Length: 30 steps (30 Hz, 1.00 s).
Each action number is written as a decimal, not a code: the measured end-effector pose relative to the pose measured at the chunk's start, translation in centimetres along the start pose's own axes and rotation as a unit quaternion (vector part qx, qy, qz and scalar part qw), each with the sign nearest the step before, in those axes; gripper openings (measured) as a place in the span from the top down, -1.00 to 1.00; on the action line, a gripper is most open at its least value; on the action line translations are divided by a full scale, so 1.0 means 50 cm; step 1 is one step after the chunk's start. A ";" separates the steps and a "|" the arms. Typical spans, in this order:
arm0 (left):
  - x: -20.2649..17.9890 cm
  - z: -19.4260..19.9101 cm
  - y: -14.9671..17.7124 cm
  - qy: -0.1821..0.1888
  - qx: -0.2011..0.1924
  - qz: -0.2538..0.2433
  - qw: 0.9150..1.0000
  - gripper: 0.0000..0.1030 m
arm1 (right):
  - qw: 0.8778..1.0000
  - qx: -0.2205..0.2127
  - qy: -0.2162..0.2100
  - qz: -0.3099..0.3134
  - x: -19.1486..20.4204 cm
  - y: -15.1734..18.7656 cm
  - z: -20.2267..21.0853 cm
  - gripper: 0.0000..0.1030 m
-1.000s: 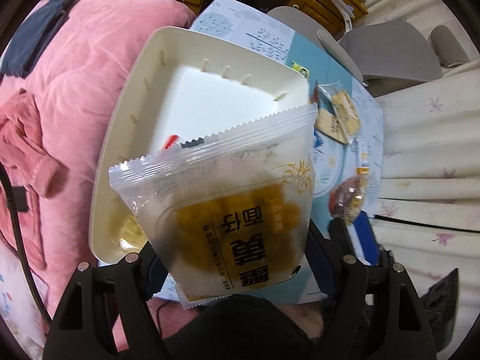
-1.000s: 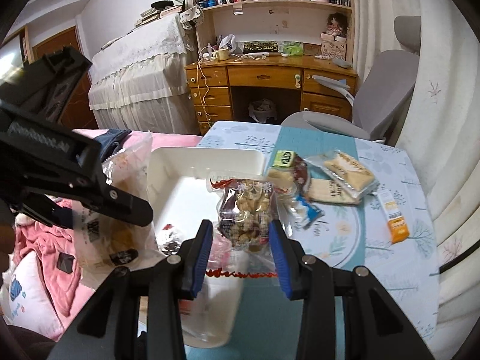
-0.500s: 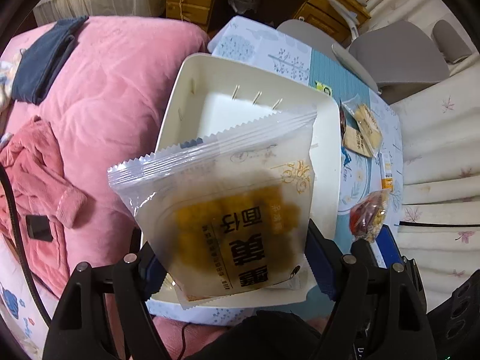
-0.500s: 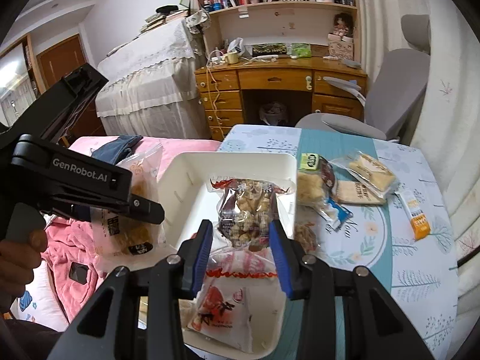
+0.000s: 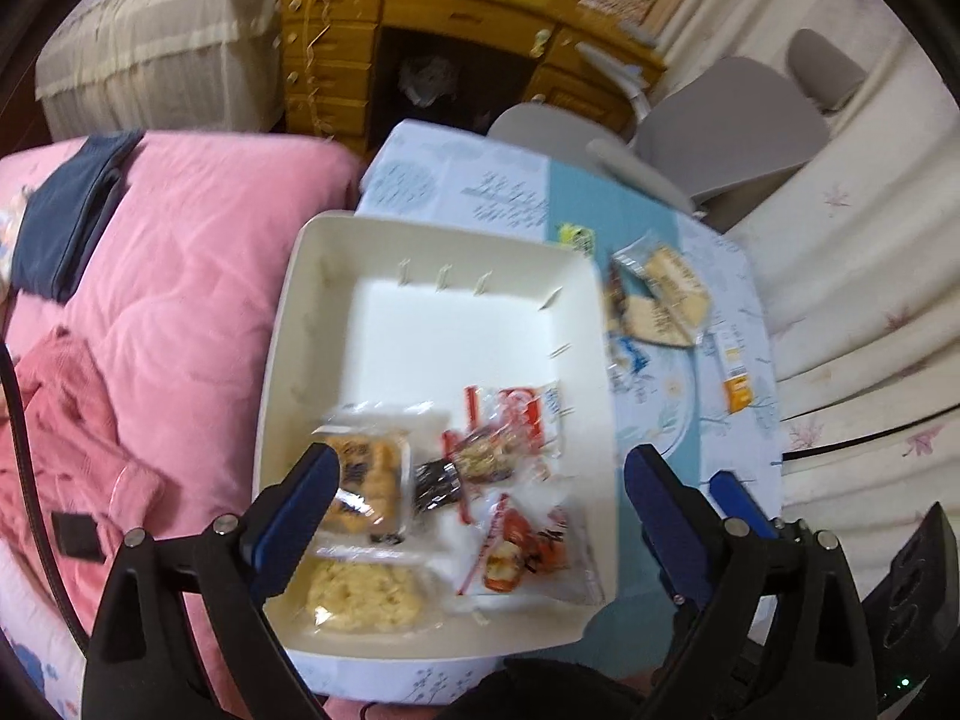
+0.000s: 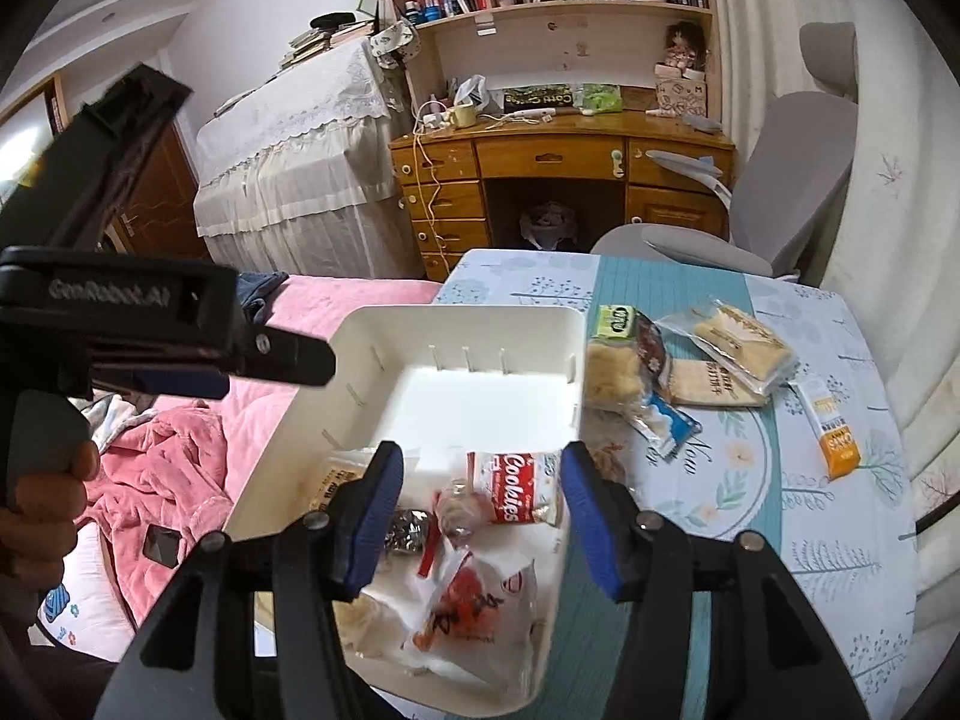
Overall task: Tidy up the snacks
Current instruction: 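Open both tools to drop the cookie and nut-cluster bags into the tray, then move both open tools back to the snack pile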
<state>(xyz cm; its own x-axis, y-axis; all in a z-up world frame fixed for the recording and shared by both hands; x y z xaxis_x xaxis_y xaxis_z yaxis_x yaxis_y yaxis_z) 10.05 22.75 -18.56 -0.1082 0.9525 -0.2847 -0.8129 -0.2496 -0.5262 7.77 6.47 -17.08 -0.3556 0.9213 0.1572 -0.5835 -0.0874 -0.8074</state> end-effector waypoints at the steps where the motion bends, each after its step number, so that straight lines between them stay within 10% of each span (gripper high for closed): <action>1: -0.014 0.003 -0.004 0.006 -0.009 -0.003 1.000 -0.85 | 1.000 0.000 0.003 -0.001 -0.011 0.000 0.005 -0.07; 30: -0.348 -0.130 0.046 0.038 -0.047 0.020 0.998 -0.85 | 0.997 0.046 0.046 -0.041 -0.379 0.027 0.064 -0.07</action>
<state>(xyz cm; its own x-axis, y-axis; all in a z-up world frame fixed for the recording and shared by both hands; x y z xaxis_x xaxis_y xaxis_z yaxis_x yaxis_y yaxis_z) 13.77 4.46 -20.02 -0.0925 0.9261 -0.3657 -0.7512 -0.3060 -0.5848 11.38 -12.30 -19.34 -0.2374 0.9573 0.1649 -0.6737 -0.0400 -0.7380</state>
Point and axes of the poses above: each gripper's, at about its wrist camera, not at the fingertips, and z roughly against the way its jaws point, x to its left, y to its underside, the point moved 9 cm from there along -z, roughly the way its jaws point, and after that the axes turned 11 degrees about -x, right-handed, at the moved point
